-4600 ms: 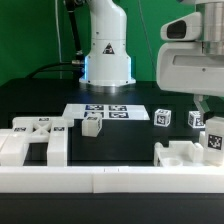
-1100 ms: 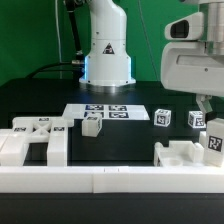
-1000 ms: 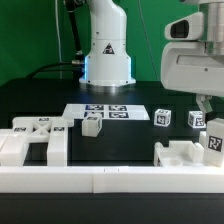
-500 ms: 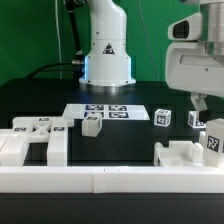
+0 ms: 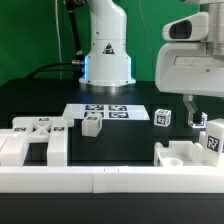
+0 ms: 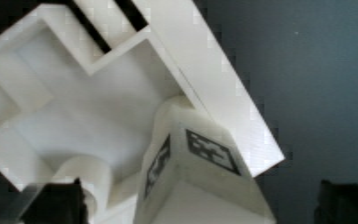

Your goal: Assemble chair

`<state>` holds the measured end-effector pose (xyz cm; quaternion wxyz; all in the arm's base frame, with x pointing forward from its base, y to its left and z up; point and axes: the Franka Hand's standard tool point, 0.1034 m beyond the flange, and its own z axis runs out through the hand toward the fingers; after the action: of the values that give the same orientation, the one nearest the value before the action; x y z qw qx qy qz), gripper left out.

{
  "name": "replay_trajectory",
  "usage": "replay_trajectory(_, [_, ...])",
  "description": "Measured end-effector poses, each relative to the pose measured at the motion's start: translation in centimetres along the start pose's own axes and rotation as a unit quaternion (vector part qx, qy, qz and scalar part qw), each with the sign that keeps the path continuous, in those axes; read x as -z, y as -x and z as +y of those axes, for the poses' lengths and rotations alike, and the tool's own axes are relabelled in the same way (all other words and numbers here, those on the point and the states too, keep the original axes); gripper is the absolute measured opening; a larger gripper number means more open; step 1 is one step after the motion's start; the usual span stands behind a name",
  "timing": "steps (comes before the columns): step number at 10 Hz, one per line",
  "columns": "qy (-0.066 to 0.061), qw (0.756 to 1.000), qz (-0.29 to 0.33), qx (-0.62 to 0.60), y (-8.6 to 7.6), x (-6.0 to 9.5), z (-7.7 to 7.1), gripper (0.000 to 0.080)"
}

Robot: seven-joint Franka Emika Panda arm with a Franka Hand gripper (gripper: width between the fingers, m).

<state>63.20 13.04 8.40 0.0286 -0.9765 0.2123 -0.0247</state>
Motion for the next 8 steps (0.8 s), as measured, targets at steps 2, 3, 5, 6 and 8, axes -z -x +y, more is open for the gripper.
replay_trajectory(2, [0.001, 0.994, 0.000, 0.111, -0.32, 0.11, 0.13, 0.0649])
replay_trajectory(3, [0.001, 0.988, 0.000, 0.155, -0.47, 0.03, 0.22, 0.0649])
replay_trajectory(5, [0.004, 0.969, 0.000, 0.248, -0.51, -0.04, 0.34, 0.0649])
replay_trajectory(6, [0.005, 0.959, 0.000, 0.284, -0.51, -0.04, 0.35, 0.0649])
replay_trajectory(8, [0.011, 0.927, 0.001, 0.375, -0.60, -0.04, 0.48, 0.0649])
